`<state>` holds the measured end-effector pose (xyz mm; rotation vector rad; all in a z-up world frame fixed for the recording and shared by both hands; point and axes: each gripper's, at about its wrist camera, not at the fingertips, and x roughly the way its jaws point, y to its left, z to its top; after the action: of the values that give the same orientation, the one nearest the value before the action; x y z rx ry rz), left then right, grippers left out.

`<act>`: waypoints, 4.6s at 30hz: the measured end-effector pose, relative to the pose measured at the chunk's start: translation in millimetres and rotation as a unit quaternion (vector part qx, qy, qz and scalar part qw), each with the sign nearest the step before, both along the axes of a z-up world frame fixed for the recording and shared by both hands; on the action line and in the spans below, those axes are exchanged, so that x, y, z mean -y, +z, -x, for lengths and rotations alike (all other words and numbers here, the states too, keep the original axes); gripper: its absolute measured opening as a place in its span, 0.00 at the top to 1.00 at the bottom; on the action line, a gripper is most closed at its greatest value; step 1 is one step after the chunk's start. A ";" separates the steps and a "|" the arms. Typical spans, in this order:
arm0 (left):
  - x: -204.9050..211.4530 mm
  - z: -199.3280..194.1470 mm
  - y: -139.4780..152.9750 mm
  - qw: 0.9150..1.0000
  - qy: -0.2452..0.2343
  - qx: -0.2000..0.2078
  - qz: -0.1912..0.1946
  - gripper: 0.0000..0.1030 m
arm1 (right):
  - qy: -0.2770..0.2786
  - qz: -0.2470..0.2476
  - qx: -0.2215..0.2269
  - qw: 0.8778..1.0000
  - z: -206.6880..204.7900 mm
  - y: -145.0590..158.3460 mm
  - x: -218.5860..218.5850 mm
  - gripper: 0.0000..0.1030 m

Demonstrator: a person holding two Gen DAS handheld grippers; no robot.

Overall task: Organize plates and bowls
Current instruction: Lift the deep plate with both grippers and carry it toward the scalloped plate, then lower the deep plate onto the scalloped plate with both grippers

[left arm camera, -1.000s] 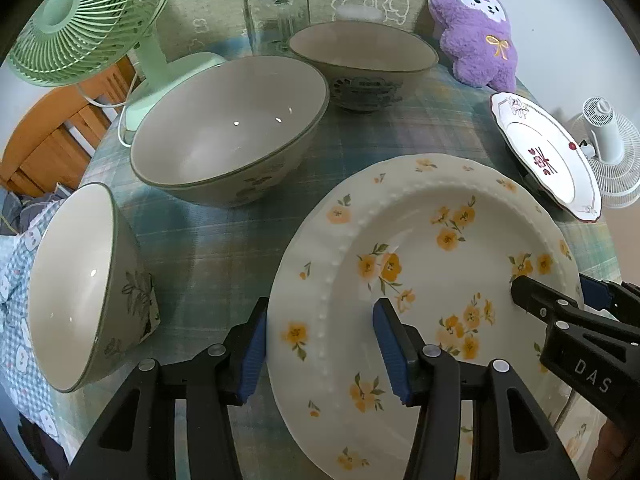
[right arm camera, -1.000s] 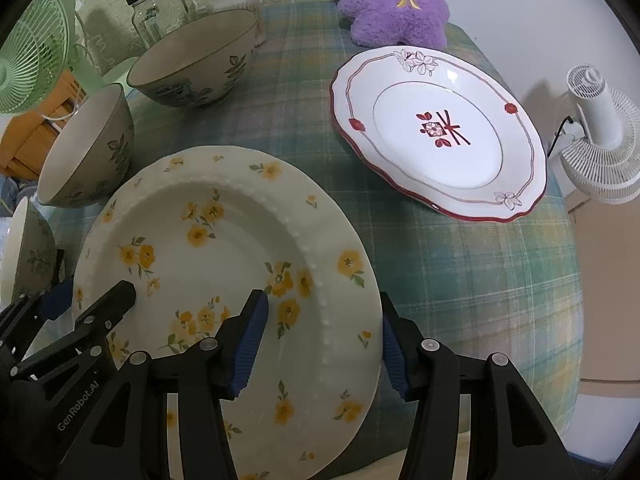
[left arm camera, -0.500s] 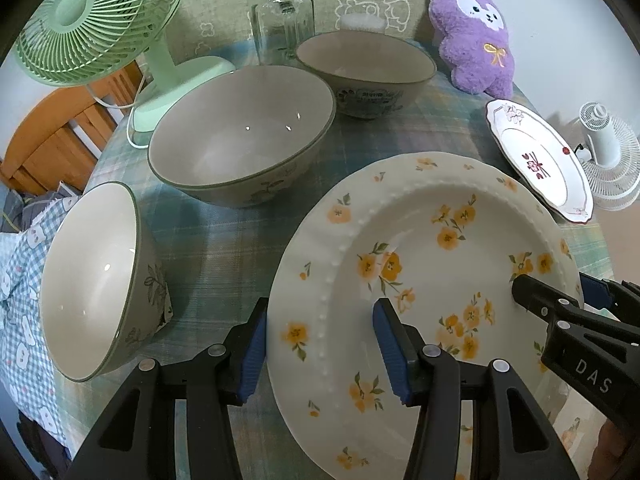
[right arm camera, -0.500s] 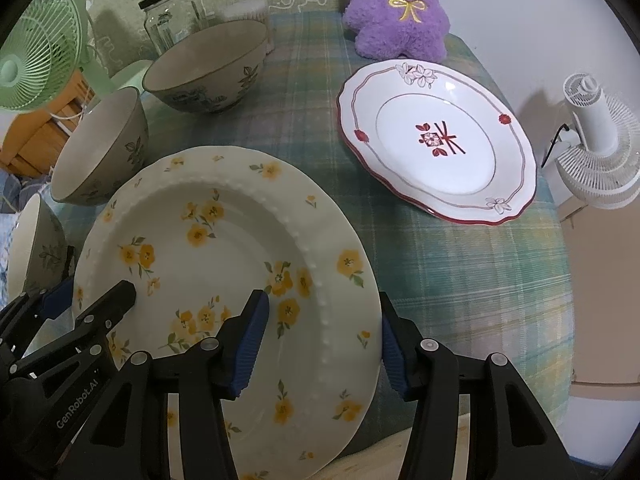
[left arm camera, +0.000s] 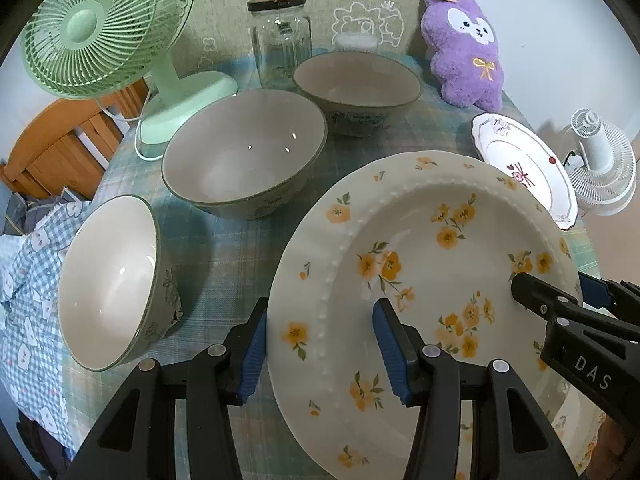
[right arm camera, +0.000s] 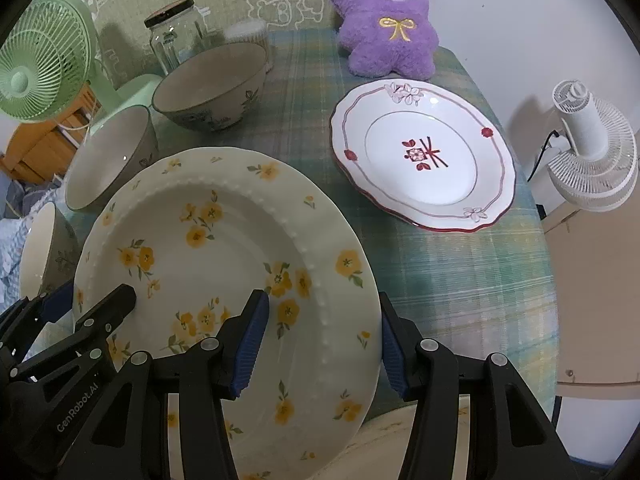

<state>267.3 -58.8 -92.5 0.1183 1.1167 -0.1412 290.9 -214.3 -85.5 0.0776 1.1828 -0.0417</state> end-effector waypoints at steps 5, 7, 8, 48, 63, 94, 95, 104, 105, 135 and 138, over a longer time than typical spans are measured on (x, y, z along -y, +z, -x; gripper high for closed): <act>2.0 4.1 4.5 1.000 -0.001 0.004 0.001 0.50 | -0.003 -0.001 0.000 1.000 3.4 4.9 2.6 0.46; 3.4 6.0 6.4 1.000 -0.001 0.006 0.002 0.50 | -0.004 -0.002 0.001 1.000 5.2 6.1 4.1 0.46; 4.1 7.1 7.4 1.000 -0.001 0.007 0.002 0.50 | -0.005 -0.001 0.002 1.000 6.4 7.8 5.3 0.46; 70.8 71.6 4.6 0.999 -0.050 0.002 0.012 0.50 | -0.062 0.008 0.003 0.998 91.8 13.0 79.1 0.48; 90.5 95.3 -2.9 0.997 -0.072 -0.007 0.008 0.50 | -0.093 0.003 -0.010 0.996 124.5 3.5 99.4 0.48; 133.0 148.9 -4.9 0.995 -0.092 -0.024 0.001 0.50 | -0.121 0.001 -0.027 0.992 183.0 -7.7 138.0 0.48; 134.0 149.6 -5.6 0.996 -0.091 -0.024 0.001 0.50 | -0.120 0.001 -0.028 0.992 183.6 -8.7 139.9 0.48; 140.8 150.0 -12.9 0.997 -0.076 -0.028 -0.009 0.50 | -0.113 -0.006 -0.033 0.993 182.0 -19.5 143.6 0.48; 140.8 149.5 -13.8 0.997 -0.074 -0.028 -0.010 0.50 | -0.112 -0.007 -0.034 0.993 181.6 -20.8 143.4 0.48; 154.1 150.7 -27.3 0.997 -0.065 -0.016 -0.025 0.27 | -0.099 -0.021 -0.025 0.995 178.8 -30.5 148.7 0.48; 155.1 151.0 -26.9 0.997 -0.060 -0.022 -0.030 0.27 | -0.092 -0.021 -0.026 0.995 178.7 -30.1 148.7 0.48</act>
<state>116.3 -214.0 -119.4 0.2373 1.1590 -0.2185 112.1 -363.0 -115.6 0.2243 1.2264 -0.1816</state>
